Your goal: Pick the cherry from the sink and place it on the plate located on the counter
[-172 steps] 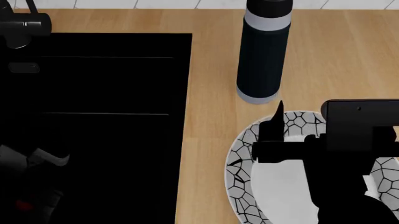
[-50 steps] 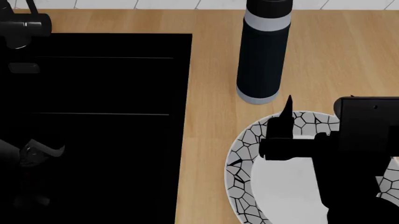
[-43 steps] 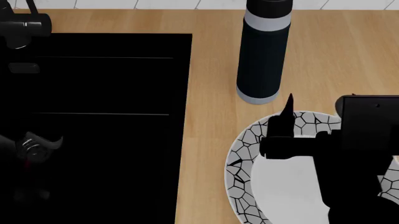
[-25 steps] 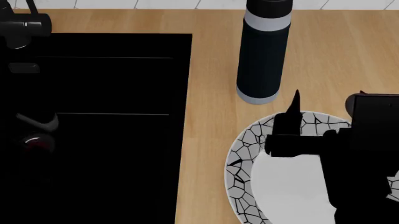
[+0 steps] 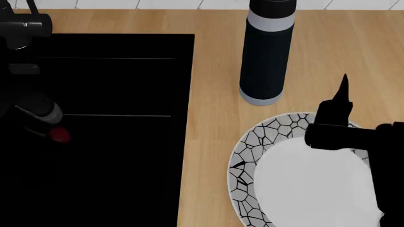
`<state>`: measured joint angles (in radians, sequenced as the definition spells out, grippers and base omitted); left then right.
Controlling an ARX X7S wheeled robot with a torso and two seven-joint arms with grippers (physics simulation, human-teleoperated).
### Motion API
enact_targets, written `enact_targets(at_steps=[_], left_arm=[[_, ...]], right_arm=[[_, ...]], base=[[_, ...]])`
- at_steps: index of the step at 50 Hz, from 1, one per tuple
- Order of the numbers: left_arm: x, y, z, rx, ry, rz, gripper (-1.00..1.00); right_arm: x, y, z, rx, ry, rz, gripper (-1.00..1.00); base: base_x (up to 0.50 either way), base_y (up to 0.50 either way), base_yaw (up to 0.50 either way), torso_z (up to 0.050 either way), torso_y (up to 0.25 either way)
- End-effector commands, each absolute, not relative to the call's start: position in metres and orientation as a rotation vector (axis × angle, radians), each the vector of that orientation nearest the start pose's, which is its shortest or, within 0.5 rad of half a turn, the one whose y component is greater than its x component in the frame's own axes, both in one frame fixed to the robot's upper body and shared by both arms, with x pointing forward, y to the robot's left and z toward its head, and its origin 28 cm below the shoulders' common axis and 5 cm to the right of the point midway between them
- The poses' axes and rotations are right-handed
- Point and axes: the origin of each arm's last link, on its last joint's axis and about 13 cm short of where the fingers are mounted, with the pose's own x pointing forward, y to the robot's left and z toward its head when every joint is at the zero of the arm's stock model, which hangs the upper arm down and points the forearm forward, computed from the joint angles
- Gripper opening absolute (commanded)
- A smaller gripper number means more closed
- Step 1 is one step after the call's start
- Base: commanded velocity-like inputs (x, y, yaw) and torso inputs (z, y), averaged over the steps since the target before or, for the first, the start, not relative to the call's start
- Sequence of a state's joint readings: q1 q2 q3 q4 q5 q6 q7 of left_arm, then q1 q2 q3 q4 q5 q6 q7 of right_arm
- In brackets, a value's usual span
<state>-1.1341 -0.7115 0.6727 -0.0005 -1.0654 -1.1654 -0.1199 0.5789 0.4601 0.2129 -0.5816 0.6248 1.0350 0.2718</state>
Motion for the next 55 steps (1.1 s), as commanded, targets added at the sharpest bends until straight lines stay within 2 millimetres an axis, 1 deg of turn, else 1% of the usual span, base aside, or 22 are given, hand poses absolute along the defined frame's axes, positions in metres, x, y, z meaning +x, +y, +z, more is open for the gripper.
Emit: enact_targets(at_steps=[1, 7, 9, 15, 20, 28, 32, 37, 44, 49, 55], left_arm=[[0.303, 0.273, 0.235, 0.268, 0.487, -0.424, -1.00], [0.300, 0.267, 0.241, 0.262, 0.449, -0.485, -1.00], [0.298, 0.263, 0.245, 0.253, 0.430, -0.507, -1.00], [0.296, 0.255, 0.252, 0.250, 0.400, -0.544, -1.00], [0.291, 0.244, 0.258, 0.257, 0.371, -0.602, -1.00], [0.282, 0.220, 0.268, 0.280, 0.329, -0.709, -1.00], [0.278, 0.213, 0.271, 0.293, 0.317, -0.743, -1.00], [0.277, 0.203, 0.277, 0.301, 0.306, -0.777, -1.00], [0.273, 0.189, 0.285, 0.324, 0.286, -0.824, -1.00], [0.270, 0.178, 0.291, 0.341, 0.281, -0.856, -1.00], [0.267, 0.166, 0.295, 0.406, 0.277, -0.903, -1.00]], right_arm=[[0.236, -0.194, 0.233, 0.005, -0.171, -0.159, 1.00], [0.229, -0.200, 0.236, 0.008, -0.177, -0.180, 1.00], [0.224, -0.203, 0.238, 0.010, -0.182, -0.194, 1.00], [0.214, -0.212, 0.238, 0.017, -0.187, -0.226, 1.00], [0.203, -0.219, 0.236, 0.022, -0.187, -0.252, 1.00], [0.189, -0.229, 0.234, 0.034, -0.195, -0.291, 1.00], [0.183, -0.233, 0.234, 0.039, -0.201, -0.309, 1.00], [0.178, -0.238, 0.230, 0.042, -0.201, -0.321, 1.00], [0.170, -0.241, 0.231, 0.044, -0.207, -0.339, 1.00], [0.167, -0.241, 0.231, 0.045, -0.206, -0.345, 1.00], [0.166, -0.242, 0.229, 0.046, -0.206, -0.347, 1.00]], base=[[0.00, 0.00, 0.00, 0.000, 0.000], [0.00, 0.00, 0.00, 0.000, 0.000], [0.00, 0.00, 0.00, 0.000, 0.000], [0.00, 0.00, 0.00, 0.000, 0.000], [0.00, 0.00, 0.00, 0.000, 0.000], [0.00, 0.00, 0.00, 0.000, 0.000], [0.00, 0.00, 0.00, 0.000, 0.000], [0.00, 0.00, 0.00, 0.000, 0.000], [0.00, 0.00, 0.00, 0.000, 0.000], [0.00, 0.00, 0.00, 0.000, 0.000], [0.00, 0.00, 0.00, 0.000, 0.000]])
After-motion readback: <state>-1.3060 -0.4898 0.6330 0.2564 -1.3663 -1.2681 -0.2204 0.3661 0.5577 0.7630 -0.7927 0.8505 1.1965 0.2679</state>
